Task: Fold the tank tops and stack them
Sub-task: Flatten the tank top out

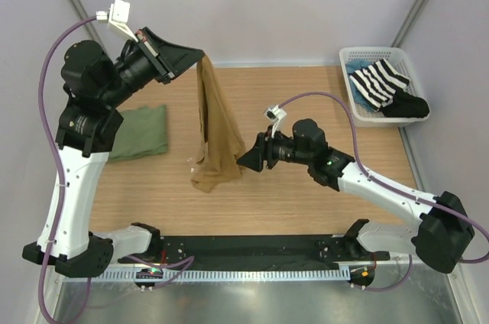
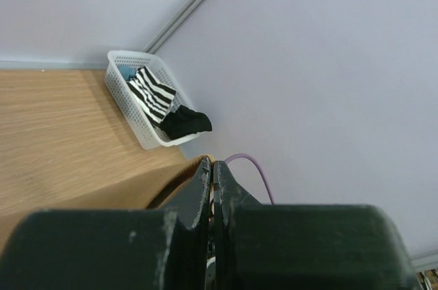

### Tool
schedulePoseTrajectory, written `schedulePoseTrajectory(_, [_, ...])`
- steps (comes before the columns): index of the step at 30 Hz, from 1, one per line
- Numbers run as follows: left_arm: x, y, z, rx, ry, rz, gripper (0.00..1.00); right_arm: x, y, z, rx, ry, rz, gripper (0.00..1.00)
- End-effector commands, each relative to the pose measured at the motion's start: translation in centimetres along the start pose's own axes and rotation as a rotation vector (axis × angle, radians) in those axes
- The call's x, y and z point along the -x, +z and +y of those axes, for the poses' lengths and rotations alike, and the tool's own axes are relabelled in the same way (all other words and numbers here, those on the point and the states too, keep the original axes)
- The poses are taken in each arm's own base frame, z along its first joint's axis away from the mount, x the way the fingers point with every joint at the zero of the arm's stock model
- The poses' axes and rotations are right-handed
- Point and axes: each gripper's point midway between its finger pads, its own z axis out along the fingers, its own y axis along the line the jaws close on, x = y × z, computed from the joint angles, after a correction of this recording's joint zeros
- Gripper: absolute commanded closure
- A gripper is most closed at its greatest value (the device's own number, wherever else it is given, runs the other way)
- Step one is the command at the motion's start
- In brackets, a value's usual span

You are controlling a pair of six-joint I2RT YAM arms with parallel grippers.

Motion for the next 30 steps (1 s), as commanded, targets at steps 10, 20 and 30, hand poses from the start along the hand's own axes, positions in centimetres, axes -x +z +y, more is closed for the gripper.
schedulePoseTrajectory(10, [1.6, -1.3, -4.4, -0.129, 0.048, -0.059, 1.00, 3.8, 2.6, -2.4, -0.184, -0.138, -0.112, 0.37])
schedulePoseTrajectory(20, [1.7, -2.1, -5.2, -0.147, 0.047, -0.062, 1.00, 3.5, 3.6, -0.8, -0.092, -0.198, -0.068, 0.53])
schedulePoseTrajectory(30, [1.5, -1.8, -4.7, -0.130, 0.046, -0.058, 1.00, 4.1, 3.6, -0.2, -0.089, -0.219, -0.088, 0.86])
